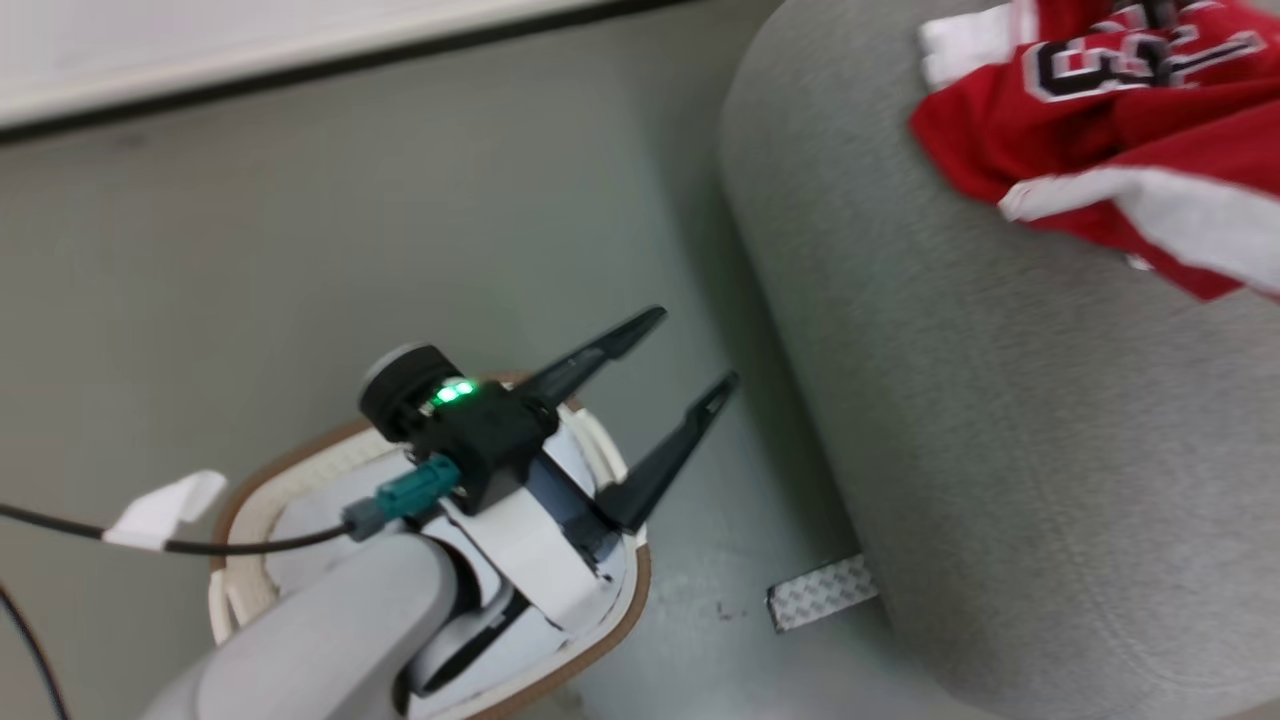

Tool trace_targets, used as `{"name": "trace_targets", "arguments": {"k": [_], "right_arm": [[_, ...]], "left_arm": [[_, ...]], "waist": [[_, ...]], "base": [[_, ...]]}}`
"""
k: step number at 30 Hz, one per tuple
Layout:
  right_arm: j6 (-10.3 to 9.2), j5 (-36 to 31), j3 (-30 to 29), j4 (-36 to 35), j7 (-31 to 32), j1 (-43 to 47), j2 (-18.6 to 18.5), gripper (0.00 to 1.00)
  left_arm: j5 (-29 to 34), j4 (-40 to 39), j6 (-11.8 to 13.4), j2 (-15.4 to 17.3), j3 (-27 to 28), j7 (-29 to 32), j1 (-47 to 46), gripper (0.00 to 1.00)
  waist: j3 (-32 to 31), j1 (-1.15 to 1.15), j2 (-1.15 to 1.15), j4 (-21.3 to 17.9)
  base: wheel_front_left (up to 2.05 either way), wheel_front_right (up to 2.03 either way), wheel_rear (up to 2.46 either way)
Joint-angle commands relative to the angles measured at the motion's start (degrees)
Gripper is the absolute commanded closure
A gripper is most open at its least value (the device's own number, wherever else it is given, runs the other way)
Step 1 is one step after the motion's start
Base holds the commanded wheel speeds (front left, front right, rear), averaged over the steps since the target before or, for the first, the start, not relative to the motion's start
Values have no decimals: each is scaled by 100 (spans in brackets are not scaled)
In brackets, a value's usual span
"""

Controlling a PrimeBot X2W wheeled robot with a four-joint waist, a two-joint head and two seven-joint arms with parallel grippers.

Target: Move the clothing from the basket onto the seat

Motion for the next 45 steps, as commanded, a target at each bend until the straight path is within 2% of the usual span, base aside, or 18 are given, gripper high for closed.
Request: {"name": "trace_targets", "arguments": {"k": [1, 5, 13, 15, 18, 21, 22, 23, 29, 34, 42, 45], "right_arm": [[-15, 45, -91, 136, 11, -141, -92, 100], [-15, -102, -314, 721, 242, -330, -325, 100], [-15, -425, -612, 2576, 1135, -374, -894, 100], [-15, -394, -511, 2955, 1425, -417, -972, 85], [-15, -374, -406, 3329, 1745, -485, -1017, 79], [-15, -418, -342, 3491, 1898, -536, -960, 53], [-15, -417, -319, 3525, 1959, -543, -945, 18], [-15, -433, -294, 3531, 2012, -540, -939, 0], [-15, -407, -100, 3295, 2560, -328, -915, 0], [-15, -106, 223, 2645, 3439, 158, -1099, 0], [-15, 698, 292, 1199, 5145, 1291, -1775, 0], [-15, 1032, 195, 772, 5571, 1597, -2011, 0]], "left_arm": [[31, -45, -1, 85, 49, -11, -77, 0], [15, -132, 28, 183, 142, -36, -143, 0], [-4, -152, 37, 215, 210, -137, -221, 0], [-28, -120, 55, 210, 215, -184, -195, 0], [-64, -55, 78, 202, 213, -216, -134, 0], [-104, -1, 97, 183, 222, -252, -78, 0], [-117, 20, 103, 179, 220, -262, -61, 0], [-125, 45, 116, 169, 225, -269, -46, 0], [-216, 231, 178, 70, 222, -400, 165, 0], [-425, 405, 312, -12, 348, -547, 509, 0], [-611, 493, 516, -92, 508, -652, 1057, 0], [-661, 481, 589, -101, 587, -662, 1248, 0]], "waist": [[421, -1, 0, 329], [677, -1, 0, 496], [892, -1, 0, 768], [879, -1, 0, 790], [810, -1, 0, 781], [672, -1, 0, 742], [613, -1, 0, 724], [552, -1, 0, 708], [-53, -1, 0, 589], [-766, -1, 0, 528], [-1667, -1, 0, 588], [-1919, -1, 0, 646]], "base": [[0, 0, 0], [0, 0, 0], [0, 0, 0], [0, 0, 0], [0, 0, 0], [0, 0, 0], [0, 0, 0], [0, 0, 0], [0, 0, 0], [0, 0, 0], [0, 0, 0], [0, 0, 0]]}}
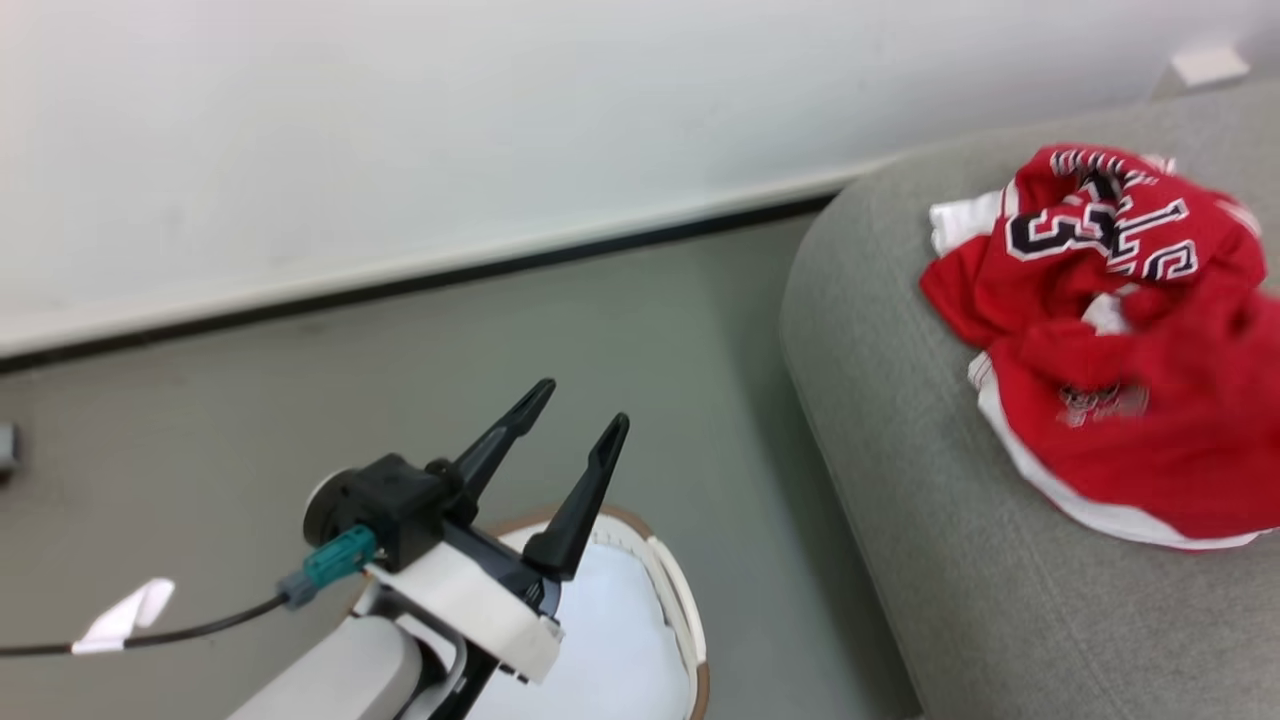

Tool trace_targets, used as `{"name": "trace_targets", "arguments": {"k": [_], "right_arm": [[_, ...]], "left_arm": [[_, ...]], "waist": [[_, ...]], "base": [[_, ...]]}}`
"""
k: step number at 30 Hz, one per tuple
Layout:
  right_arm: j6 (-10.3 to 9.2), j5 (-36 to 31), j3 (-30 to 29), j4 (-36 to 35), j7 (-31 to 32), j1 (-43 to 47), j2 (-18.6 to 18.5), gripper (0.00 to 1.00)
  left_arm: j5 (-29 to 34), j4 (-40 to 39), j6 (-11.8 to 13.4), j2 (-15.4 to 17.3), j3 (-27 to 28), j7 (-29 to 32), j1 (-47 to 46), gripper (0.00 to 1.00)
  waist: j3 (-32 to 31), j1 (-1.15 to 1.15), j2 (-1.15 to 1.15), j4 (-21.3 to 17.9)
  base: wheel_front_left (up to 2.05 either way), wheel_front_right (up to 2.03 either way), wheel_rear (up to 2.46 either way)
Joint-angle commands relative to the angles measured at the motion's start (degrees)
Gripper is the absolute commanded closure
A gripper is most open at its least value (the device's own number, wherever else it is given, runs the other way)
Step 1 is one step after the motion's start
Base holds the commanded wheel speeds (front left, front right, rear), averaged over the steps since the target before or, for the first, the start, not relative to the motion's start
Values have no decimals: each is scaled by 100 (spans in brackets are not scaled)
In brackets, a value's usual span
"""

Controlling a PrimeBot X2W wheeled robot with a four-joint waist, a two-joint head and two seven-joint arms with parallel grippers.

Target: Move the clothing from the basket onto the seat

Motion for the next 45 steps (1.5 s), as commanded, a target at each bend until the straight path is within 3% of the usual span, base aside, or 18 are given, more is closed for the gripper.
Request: {"name": "trace_targets", "arguments": {"k": [1, 6, 14, 19, 20, 27, 31, 36, 45], "right_arm": [[-13, 184, -57, -226, 91, 136, -104, 0], [-13, 500, -32, -926, 42, 389, -217, 0], [-13, 732, 354, -1748, -563, 490, 34, 0], [-13, 644, 582, -2023, -1313, 412, 483, 0], [-14, 517, 705, -2048, -1732, 304, 717, 0], [-13, 47, 820, -1762, -2985, 562, 1510, 0], [-13, -145, 824, -1624, -3878, 966, 1897, 0], [-13, -291, 1235, -1378, -4886, 1460, 2220, 0], [-13, -375, 1667, -370, -6192, 1856, 2846, 0]], "left_arm": [[-51, 0, 53, -4, 60, -19, 172, 0], [-132, -66, 167, 17, 235, -44, 435, 0], [-239, -196, 399, 157, 670, -47, 775, 0], [-198, -301, 640, 315, 1144, -48, 1011, 0], [-152, -337, 760, 360, 1340, -47, 1147, 0], [-47, -422, 910, 171, 1889, -45, 1632, 0], [126, -341, 710, -132, 2302, -45, 2019, 0], [421, -54, 319, -605, 2796, -45, 2373, 0], [1074, 668, -305, -1308, 3613, -46, 2679, 0]], "waist": [[-357, 1, 0, 85], [-705, 1, 0, 236], [-1016, 1, 0, 510], [-1046, 1, 0, 710], [-1043, 1, 0, 769], [-1075, 1, 0, 1028], [-1108, 1, 0, 1169], [-1107, 1, 0, 1214], [-1117, 1, 0, 1277]], "base": [[0, 0, 0], [0, 0, 0], [0, 0, 0], [0, 0, 0], [0, 0, 0], [0, 0, 0], [0, 0, 0], [0, 0, 0], [0, 0, 0]]}}
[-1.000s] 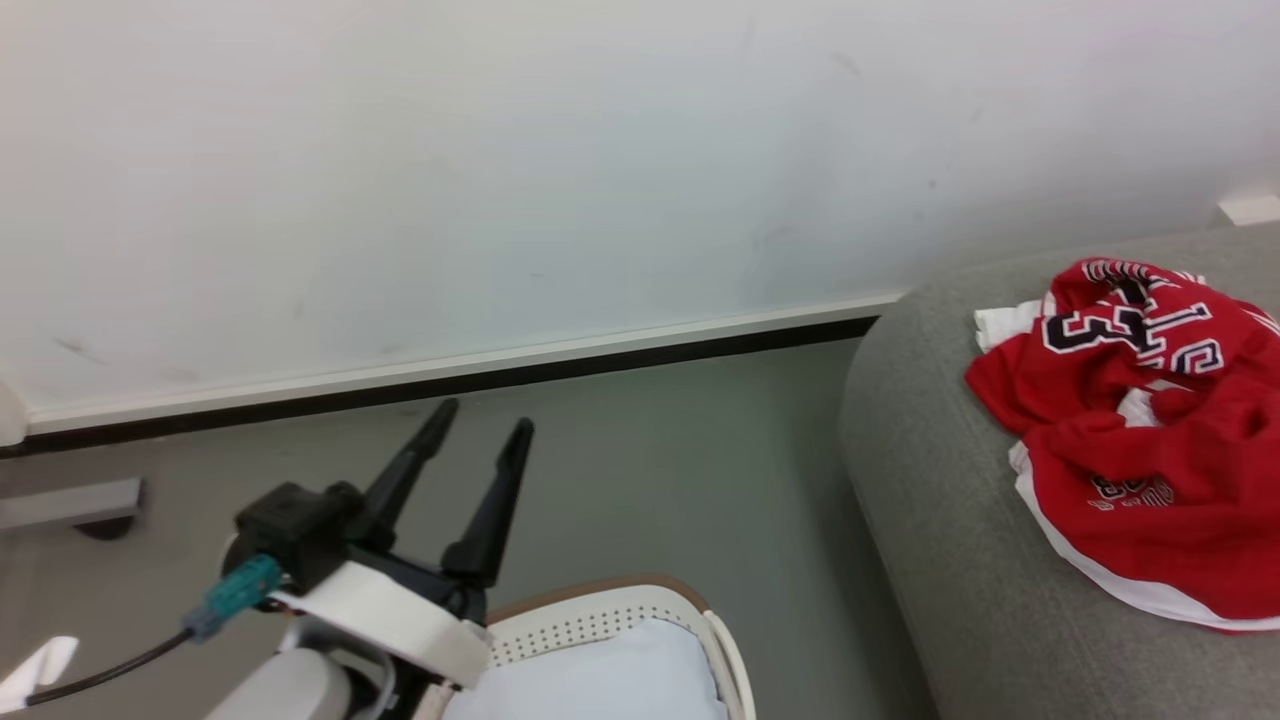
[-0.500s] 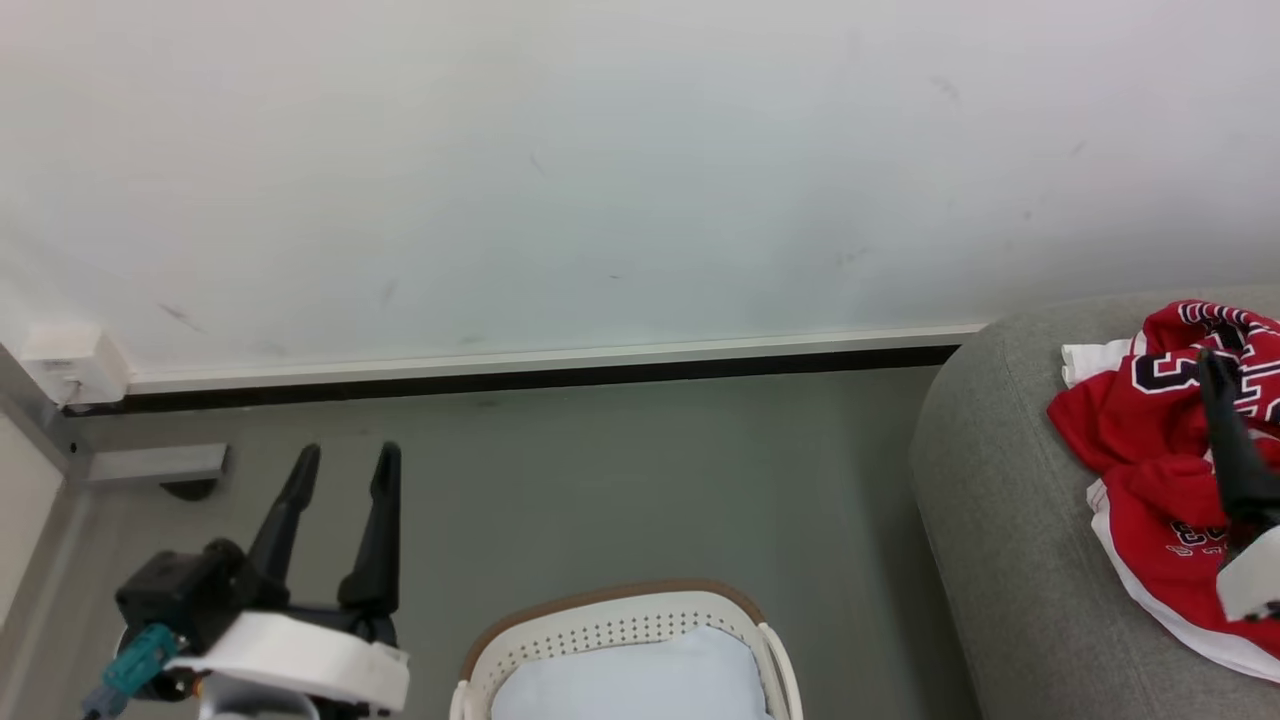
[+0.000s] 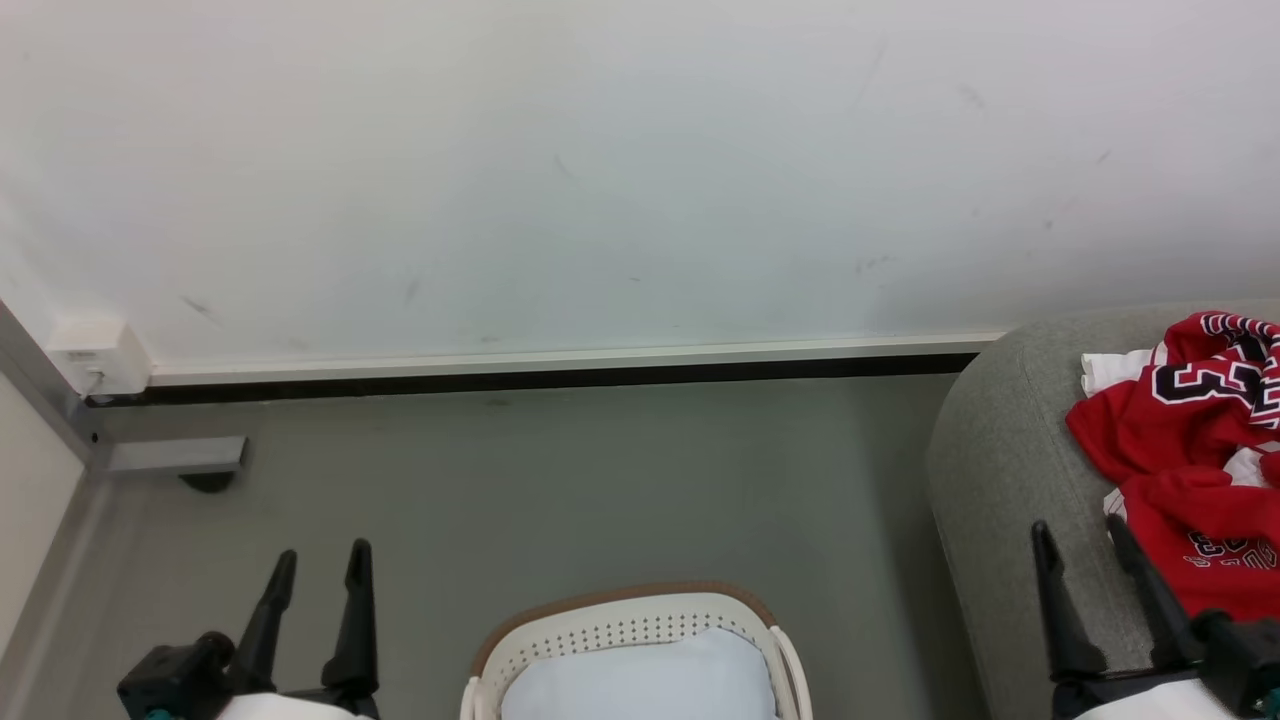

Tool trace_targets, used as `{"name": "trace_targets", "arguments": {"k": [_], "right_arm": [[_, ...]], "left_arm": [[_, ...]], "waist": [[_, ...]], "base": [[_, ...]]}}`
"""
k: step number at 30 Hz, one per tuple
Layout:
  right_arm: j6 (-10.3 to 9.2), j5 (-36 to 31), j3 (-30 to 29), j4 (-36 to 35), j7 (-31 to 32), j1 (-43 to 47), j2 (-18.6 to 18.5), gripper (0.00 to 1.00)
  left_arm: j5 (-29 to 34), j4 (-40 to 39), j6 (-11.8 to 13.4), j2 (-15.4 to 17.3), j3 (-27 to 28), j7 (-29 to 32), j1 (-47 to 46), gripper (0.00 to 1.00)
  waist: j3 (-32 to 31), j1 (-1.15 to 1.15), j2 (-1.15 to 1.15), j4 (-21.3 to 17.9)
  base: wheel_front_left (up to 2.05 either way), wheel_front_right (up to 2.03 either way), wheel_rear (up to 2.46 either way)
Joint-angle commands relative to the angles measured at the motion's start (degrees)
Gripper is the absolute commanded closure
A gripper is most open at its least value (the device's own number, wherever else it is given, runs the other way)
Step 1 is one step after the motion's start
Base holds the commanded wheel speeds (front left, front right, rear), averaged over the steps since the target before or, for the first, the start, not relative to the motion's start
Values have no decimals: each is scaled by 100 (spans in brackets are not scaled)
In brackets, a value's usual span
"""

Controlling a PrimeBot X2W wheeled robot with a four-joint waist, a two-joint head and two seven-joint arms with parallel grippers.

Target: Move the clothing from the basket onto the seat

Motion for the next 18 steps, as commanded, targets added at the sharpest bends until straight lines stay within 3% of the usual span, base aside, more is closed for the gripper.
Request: {"name": "trace_targets", "arguments": {"k": [1, 9, 18], "right_arm": [[-13, -47, 53, 89, -74, 52, 67, 0], [-13, -69, 285, 566, -298, -123, 251, 0], [-13, -90, 367, 710, -377, -287, 273, 0]], "left_arm": [[104, 11, -86, -59, 134, -2, 56, 0], [757, 165, -633, -552, 740, -2, 187, 0], [1145, 278, -842, -767, 1029, -2, 124, 0]], "waist": [[10, 0, 0, 5], [56, 0, 0, 9], [59, 0, 0, -52]], "base": [[0, 0, 0], [0, 0, 0], [0, 0, 0]]}}
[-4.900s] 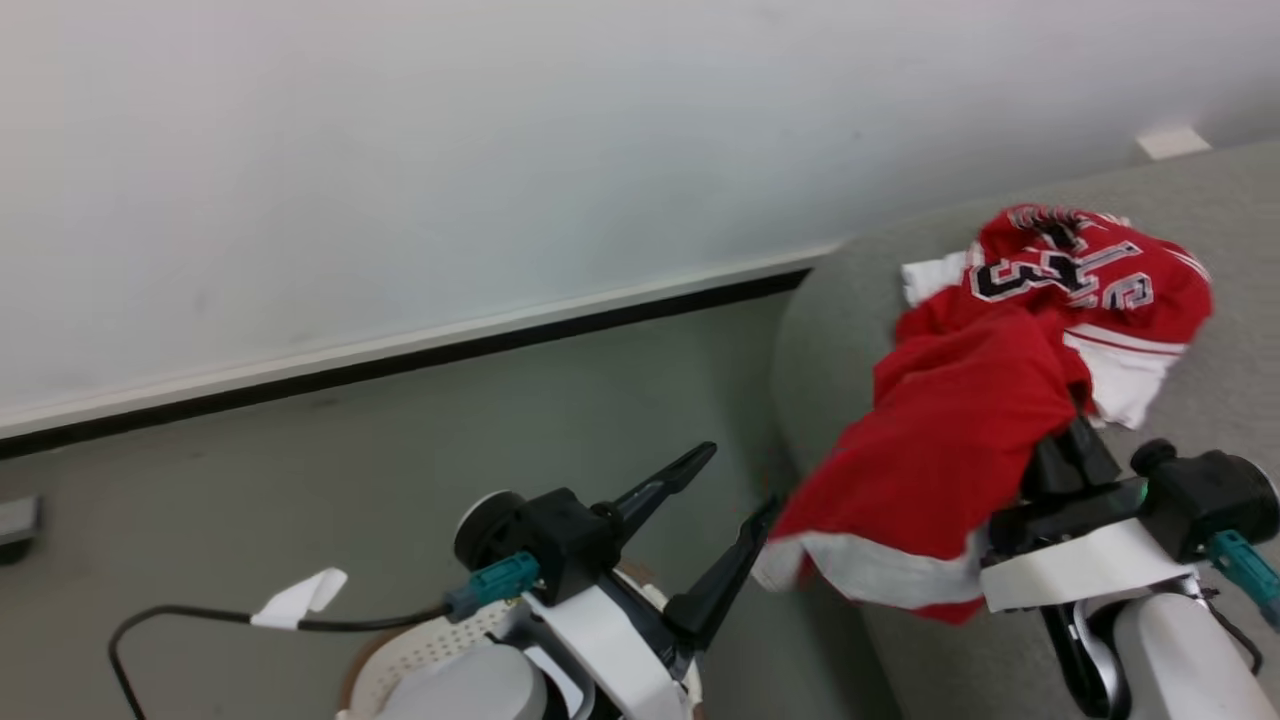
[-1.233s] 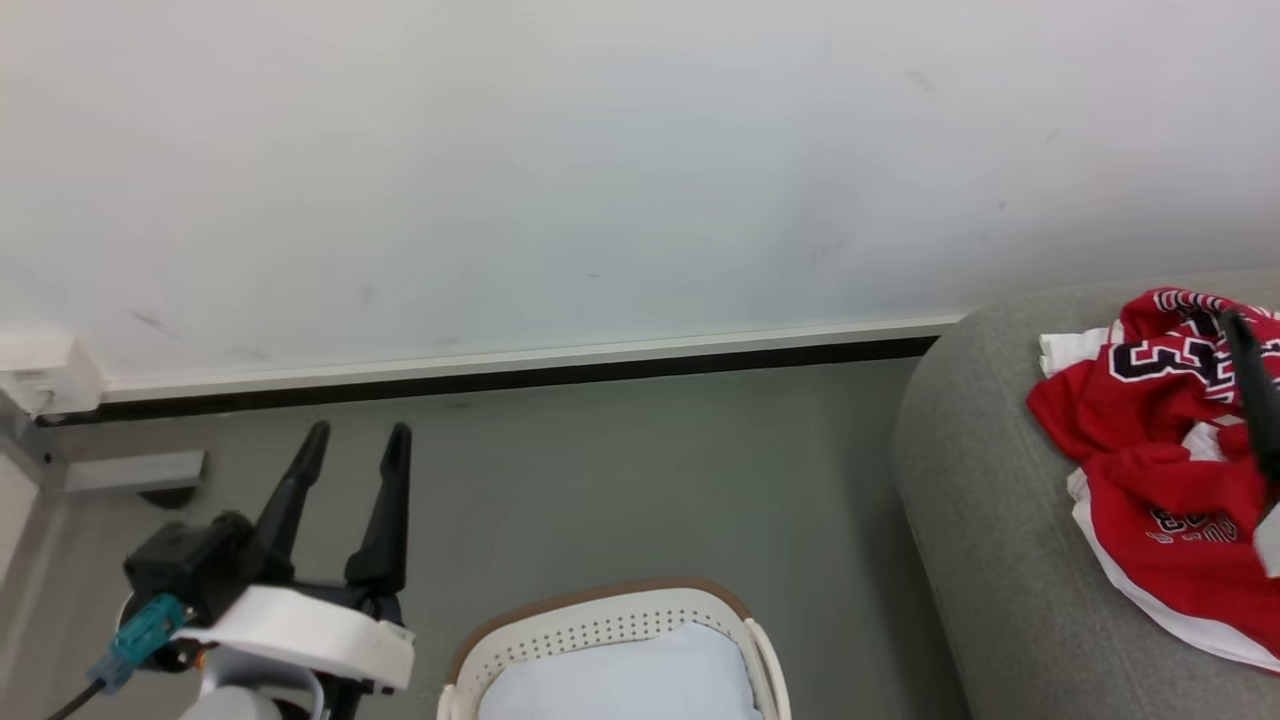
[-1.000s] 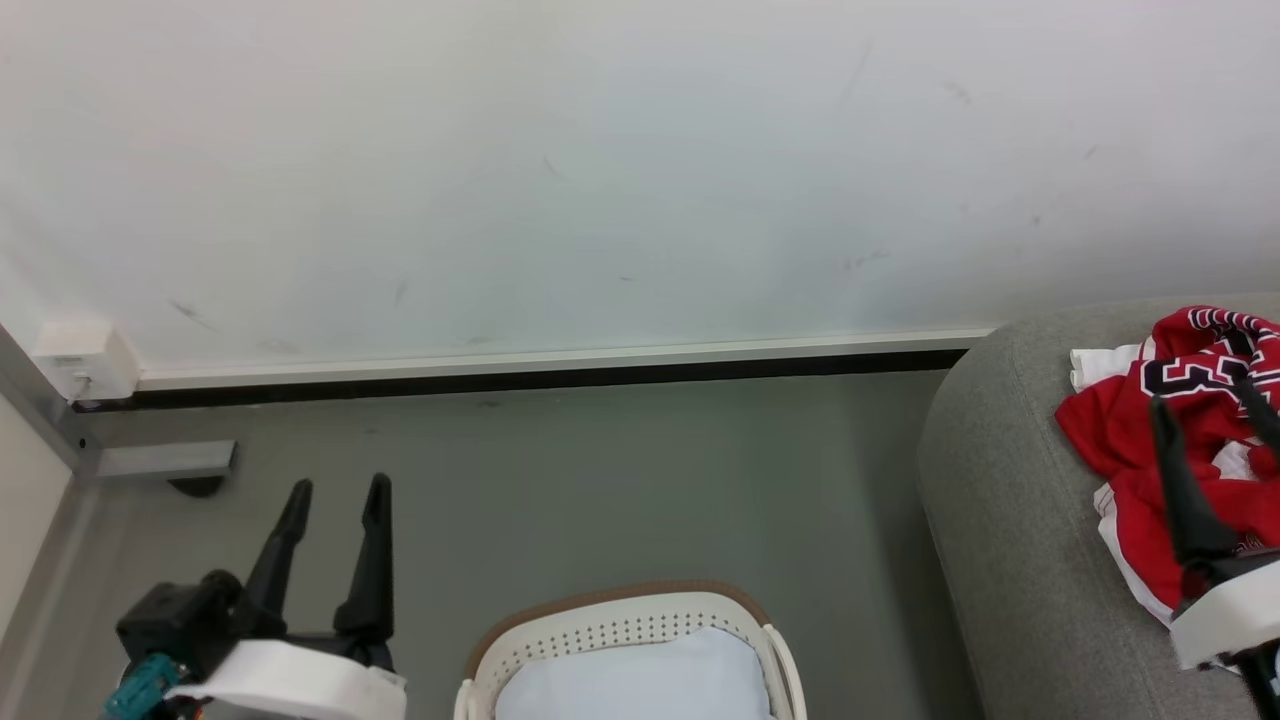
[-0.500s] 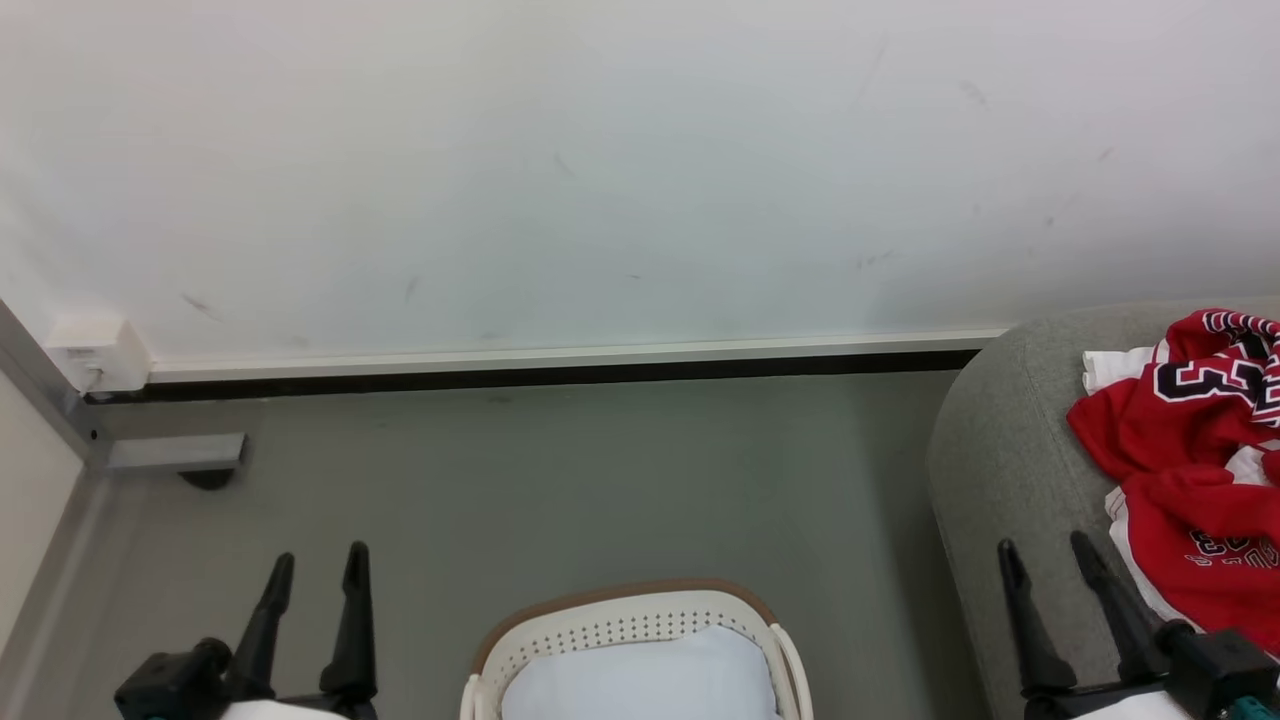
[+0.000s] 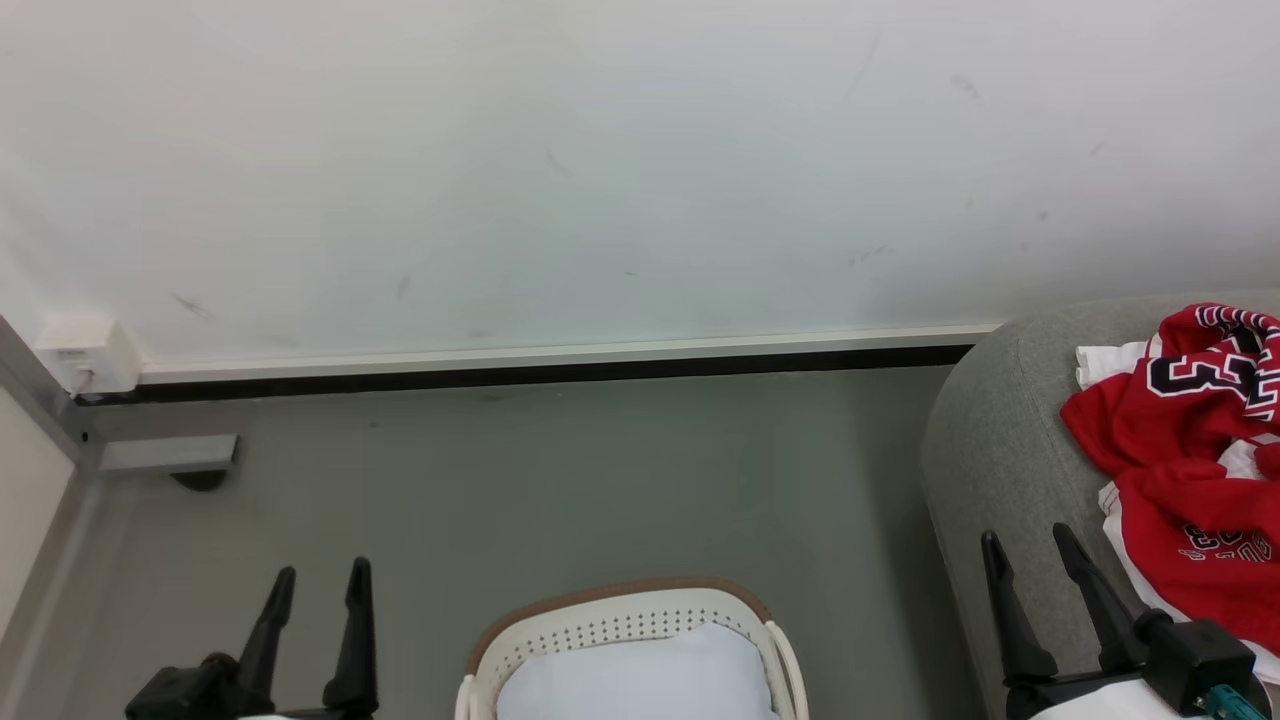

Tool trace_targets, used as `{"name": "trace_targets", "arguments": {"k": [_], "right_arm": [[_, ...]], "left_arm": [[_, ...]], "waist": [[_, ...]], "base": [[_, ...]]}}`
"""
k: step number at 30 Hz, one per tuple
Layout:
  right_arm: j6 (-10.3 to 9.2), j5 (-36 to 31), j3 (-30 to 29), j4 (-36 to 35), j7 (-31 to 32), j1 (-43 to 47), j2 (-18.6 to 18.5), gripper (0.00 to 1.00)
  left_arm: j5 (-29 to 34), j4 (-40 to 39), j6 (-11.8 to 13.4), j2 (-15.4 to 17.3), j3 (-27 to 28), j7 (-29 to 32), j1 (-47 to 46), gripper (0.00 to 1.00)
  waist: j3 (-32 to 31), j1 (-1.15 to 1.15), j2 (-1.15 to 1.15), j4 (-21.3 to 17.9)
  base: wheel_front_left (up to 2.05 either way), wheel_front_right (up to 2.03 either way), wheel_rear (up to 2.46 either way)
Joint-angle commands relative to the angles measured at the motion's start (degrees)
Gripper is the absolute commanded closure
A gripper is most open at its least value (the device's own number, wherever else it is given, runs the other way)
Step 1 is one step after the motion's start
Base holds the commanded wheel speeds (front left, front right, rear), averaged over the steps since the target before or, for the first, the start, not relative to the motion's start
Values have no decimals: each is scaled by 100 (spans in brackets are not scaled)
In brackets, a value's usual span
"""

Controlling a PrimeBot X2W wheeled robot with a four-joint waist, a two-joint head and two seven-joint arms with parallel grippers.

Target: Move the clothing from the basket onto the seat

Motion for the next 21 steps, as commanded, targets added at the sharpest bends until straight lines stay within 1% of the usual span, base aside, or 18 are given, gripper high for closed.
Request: {"name": "trace_targets", "arguments": {"k": [1, 8, 21], "right_arm": [[-13, -37, 10, 28, -47, -74, -22, 0], [-13, -44, 75, 151, -55, -143, 17, 0], [-13, 16, 188, 283, -80, -239, 22, 0]], "left_arm": [[82, 41, -24, -8, 52, -2, 5, 0], [247, 103, -70, -76, 116, -2, -8, 0], [305, 184, -87, -126, 178, -2, -47, 0]], "waist": [[-5, 0, 0, -14], [-8, 0, 0, -47], [-10, 0, 0, -54]], "base": [[0, 0, 0], [0, 0, 0], [0, 0, 0]]}}
